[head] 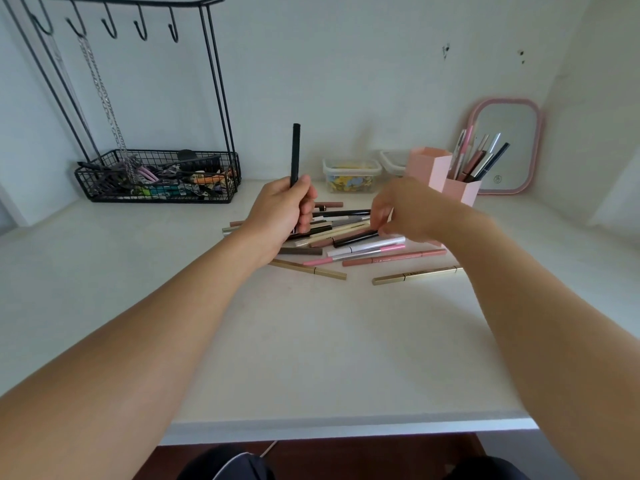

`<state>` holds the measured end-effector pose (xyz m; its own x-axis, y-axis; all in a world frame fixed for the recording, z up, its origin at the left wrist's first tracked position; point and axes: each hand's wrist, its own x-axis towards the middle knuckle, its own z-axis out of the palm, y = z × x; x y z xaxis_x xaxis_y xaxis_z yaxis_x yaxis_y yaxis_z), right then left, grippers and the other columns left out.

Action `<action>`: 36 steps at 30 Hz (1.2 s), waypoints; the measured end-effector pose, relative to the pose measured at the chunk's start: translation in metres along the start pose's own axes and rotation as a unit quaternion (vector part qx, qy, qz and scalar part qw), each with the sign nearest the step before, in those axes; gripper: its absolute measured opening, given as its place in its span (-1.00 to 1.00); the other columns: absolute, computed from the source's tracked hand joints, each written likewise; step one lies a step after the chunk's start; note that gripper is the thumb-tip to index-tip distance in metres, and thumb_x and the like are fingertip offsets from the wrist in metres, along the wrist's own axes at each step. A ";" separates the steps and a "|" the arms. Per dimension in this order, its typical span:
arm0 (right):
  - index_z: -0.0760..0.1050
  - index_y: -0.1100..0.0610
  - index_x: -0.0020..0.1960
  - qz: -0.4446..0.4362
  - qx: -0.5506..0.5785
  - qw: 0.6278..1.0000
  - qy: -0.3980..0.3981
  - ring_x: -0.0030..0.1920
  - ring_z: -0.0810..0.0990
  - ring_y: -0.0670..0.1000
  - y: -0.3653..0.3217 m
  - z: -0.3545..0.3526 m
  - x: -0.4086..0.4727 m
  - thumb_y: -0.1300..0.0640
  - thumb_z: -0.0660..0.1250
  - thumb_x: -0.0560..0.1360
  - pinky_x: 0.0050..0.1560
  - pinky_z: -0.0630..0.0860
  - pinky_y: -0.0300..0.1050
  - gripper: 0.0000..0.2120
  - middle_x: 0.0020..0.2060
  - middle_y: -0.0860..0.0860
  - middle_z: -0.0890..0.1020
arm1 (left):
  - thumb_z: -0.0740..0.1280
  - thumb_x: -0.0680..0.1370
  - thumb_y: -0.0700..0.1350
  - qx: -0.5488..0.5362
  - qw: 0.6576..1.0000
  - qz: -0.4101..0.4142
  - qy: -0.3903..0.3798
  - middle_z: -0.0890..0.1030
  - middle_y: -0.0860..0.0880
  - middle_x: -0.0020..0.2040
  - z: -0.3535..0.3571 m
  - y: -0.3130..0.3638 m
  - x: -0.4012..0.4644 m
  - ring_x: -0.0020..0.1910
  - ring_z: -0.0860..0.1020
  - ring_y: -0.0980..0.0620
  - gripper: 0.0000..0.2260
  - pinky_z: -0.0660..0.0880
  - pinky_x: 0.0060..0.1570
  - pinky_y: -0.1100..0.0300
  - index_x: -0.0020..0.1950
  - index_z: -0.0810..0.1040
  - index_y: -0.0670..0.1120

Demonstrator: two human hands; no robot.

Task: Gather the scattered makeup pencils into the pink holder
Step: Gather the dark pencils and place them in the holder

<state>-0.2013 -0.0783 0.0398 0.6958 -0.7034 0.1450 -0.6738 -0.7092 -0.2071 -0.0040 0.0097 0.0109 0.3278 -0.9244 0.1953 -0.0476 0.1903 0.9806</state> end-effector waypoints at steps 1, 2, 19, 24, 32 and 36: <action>0.60 -0.01 -0.20 -0.001 -0.009 1.000 -0.003 -0.02 0.58 0.01 0.000 0.002 0.000 0.28 0.48 0.45 -0.01 0.39 -0.20 -0.80 -0.17 -0.11 0.58 | 0.19 0.71 -0.08 -0.004 1.000 -0.006 0.003 0.35 0.02 -0.43 0.000 -0.001 0.000 -0.47 0.28 0.07 -0.73 0.26 -0.48 0.22 -0.15 0.48 -0.12; 0.59 -0.01 -0.19 -0.002 -0.013 1.000 -0.002 -0.01 0.56 0.02 0.001 0.004 0.002 0.29 0.48 0.45 -0.01 0.37 -0.20 -0.79 -0.13 -0.08 0.58 | 0.20 0.70 -0.08 -0.004 1.000 -0.012 0.007 0.31 0.03 -0.42 0.000 -0.001 0.001 -0.47 0.24 0.08 -0.75 0.21 -0.49 0.24 -0.13 0.49 -0.12; 0.56 0.17 0.02 -0.003 0.320 0.938 0.133 -0.26 0.55 -0.03 -0.015 -0.001 0.008 0.23 0.34 0.59 -0.20 0.50 -0.20 -0.96 -0.21 0.05 0.62 | 0.32 0.61 0.03 -0.057 0.998 -0.020 0.001 0.28 0.01 -0.42 0.001 0.000 0.003 -0.47 0.25 0.06 -0.76 0.23 -0.46 0.21 -0.15 0.48 -0.10; 0.53 0.21 -0.09 -0.016 0.566 0.813 0.137 -0.30 0.62 -0.02 -0.040 0.010 0.010 0.28 0.36 0.57 -0.27 0.53 -0.23 -0.94 -0.25 0.12 0.66 | 0.43 0.34 -0.12 -0.012 0.998 0.005 -0.067 0.44 0.01 -0.33 0.012 -0.001 -0.003 -0.43 0.32 0.09 -0.84 0.24 -0.45 0.22 -0.12 0.55 -0.09; 0.62 0.18 -0.08 0.004 0.570 0.812 0.124 -0.16 0.59 0.07 -0.049 0.032 0.017 0.20 0.48 0.48 -0.11 0.45 -0.07 -0.94 -0.20 0.11 0.65 | 0.20 0.68 -0.13 0.071 0.994 0.022 -0.075 0.38 -0.01 -0.35 0.013 -0.007 -0.004 -0.42 0.30 0.06 -0.86 0.26 -0.44 0.20 0.01 0.50 -0.13; 0.64 0.13 -0.02 0.043 0.449 0.870 0.198 -0.27 0.55 -0.14 -0.046 0.029 0.020 0.15 0.43 0.53 -0.18 0.47 -0.25 -0.93 -0.24 -0.07 0.63 | 0.17 0.71 0.01 0.049 0.998 0.020 -0.042 0.27 0.05 -0.40 0.006 -0.006 -0.001 -0.46 0.28 0.06 -0.78 0.28 -0.46 0.21 -0.07 0.42 -0.07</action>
<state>-0.1493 -0.0583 0.0238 0.3919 -0.8391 0.3774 -0.1285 -0.4560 -0.8806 -0.0100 0.0078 0.0048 0.2433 -0.9422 0.2303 -0.1525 0.1973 0.9684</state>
